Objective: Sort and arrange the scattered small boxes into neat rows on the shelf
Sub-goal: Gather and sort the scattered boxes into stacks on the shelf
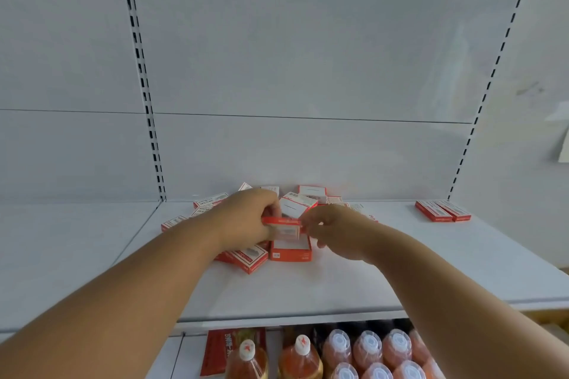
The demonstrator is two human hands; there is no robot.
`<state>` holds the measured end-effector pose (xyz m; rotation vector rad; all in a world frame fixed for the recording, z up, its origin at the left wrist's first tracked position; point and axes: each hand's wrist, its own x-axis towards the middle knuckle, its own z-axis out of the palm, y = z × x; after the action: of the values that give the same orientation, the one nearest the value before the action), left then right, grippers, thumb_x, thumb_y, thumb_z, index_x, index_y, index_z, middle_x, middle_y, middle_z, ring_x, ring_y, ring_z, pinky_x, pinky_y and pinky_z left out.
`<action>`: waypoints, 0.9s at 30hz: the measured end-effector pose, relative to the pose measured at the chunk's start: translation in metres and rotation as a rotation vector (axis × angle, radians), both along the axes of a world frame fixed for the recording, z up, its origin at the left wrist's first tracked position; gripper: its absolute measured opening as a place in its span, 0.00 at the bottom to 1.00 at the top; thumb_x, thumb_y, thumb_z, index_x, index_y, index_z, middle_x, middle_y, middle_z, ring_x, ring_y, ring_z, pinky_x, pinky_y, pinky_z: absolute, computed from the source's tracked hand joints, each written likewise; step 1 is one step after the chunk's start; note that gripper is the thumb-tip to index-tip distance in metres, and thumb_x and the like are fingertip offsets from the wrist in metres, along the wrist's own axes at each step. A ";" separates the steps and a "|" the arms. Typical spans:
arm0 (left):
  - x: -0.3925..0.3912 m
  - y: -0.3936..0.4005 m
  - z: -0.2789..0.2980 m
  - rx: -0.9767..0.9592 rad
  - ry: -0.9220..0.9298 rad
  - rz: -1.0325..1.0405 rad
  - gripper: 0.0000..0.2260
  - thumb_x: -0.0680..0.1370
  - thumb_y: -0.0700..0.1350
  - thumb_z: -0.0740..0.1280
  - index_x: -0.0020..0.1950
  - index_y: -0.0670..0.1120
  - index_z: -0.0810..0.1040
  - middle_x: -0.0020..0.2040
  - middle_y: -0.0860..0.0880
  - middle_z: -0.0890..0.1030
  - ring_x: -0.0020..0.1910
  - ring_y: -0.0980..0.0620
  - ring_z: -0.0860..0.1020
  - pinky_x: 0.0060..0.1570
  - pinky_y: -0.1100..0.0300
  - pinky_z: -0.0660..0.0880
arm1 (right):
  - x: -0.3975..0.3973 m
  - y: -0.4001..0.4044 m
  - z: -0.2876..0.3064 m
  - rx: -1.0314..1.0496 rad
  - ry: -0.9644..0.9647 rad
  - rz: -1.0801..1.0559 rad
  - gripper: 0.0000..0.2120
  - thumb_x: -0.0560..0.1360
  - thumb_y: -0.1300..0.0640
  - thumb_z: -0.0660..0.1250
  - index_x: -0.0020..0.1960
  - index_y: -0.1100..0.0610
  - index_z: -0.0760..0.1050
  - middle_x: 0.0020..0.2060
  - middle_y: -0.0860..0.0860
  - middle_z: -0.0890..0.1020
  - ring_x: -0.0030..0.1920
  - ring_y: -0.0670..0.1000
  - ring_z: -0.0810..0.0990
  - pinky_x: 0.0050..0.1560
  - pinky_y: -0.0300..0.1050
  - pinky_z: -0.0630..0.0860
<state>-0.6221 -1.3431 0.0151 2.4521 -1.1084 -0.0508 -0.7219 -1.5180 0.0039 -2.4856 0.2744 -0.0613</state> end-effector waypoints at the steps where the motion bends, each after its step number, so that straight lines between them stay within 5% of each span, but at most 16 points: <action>1: -0.001 0.001 0.000 -0.074 -0.017 0.023 0.10 0.73 0.55 0.74 0.46 0.53 0.76 0.44 0.56 0.78 0.40 0.58 0.77 0.36 0.63 0.71 | -0.002 0.001 0.000 -0.031 0.021 0.020 0.09 0.78 0.54 0.64 0.55 0.47 0.79 0.50 0.46 0.79 0.52 0.54 0.80 0.51 0.47 0.75; 6: -0.001 0.011 0.002 -0.450 0.099 0.246 0.08 0.77 0.51 0.70 0.53 0.52 0.73 0.47 0.56 0.79 0.43 0.57 0.79 0.35 0.64 0.73 | -0.006 0.028 0.006 -0.239 -0.162 -0.009 0.24 0.72 0.37 0.69 0.63 0.49 0.76 0.56 0.44 0.77 0.55 0.47 0.77 0.53 0.44 0.74; 9: 0.002 0.019 0.000 -0.750 0.387 0.299 0.09 0.78 0.46 0.69 0.57 0.52 0.74 0.51 0.52 0.83 0.44 0.51 0.85 0.42 0.50 0.83 | -0.002 0.060 0.006 -0.306 -0.145 0.123 0.29 0.70 0.32 0.67 0.62 0.50 0.78 0.56 0.46 0.78 0.55 0.48 0.75 0.53 0.45 0.72; 12: -0.003 0.028 0.000 -0.980 0.584 0.312 0.11 0.78 0.40 0.69 0.58 0.50 0.76 0.49 0.49 0.84 0.41 0.50 0.86 0.44 0.49 0.83 | 0.007 0.083 0.004 -0.513 -0.116 0.166 0.26 0.71 0.34 0.66 0.59 0.50 0.80 0.52 0.50 0.77 0.54 0.53 0.72 0.55 0.51 0.72; 15: -0.009 0.035 0.001 -1.086 0.692 0.302 0.10 0.77 0.37 0.69 0.56 0.48 0.77 0.47 0.46 0.85 0.41 0.47 0.86 0.47 0.45 0.82 | 0.011 0.087 0.006 -0.488 -0.080 0.137 0.21 0.70 0.41 0.70 0.56 0.54 0.78 0.50 0.52 0.78 0.51 0.54 0.73 0.50 0.49 0.74; 20: -0.013 0.041 0.000 -1.182 0.660 0.321 0.09 0.76 0.35 0.70 0.54 0.46 0.79 0.45 0.46 0.86 0.41 0.47 0.86 0.40 0.50 0.82 | 0.010 0.072 0.007 -0.089 -0.208 0.005 0.15 0.74 0.56 0.70 0.54 0.50 0.66 0.47 0.46 0.77 0.37 0.45 0.77 0.27 0.37 0.72; 24: -0.017 0.019 0.000 -1.147 0.624 0.341 0.10 0.74 0.37 0.73 0.51 0.49 0.81 0.46 0.49 0.86 0.42 0.48 0.86 0.44 0.50 0.81 | -0.001 0.035 0.010 0.579 -0.449 -0.247 0.22 0.78 0.60 0.67 0.68 0.47 0.67 0.55 0.48 0.80 0.43 0.48 0.82 0.35 0.40 0.80; 27: -0.031 -0.025 0.000 -1.069 0.647 0.284 0.09 0.74 0.36 0.72 0.50 0.48 0.80 0.47 0.46 0.86 0.43 0.46 0.86 0.44 0.51 0.80 | -0.019 0.001 0.012 0.831 -0.536 -0.280 0.18 0.78 0.65 0.65 0.64 0.51 0.71 0.48 0.54 0.83 0.39 0.53 0.84 0.40 0.47 0.80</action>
<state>-0.6526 -1.3680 0.0152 1.4192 -0.3194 -0.1163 -0.7407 -1.5169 0.0157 -1.5233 0.3277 -0.5917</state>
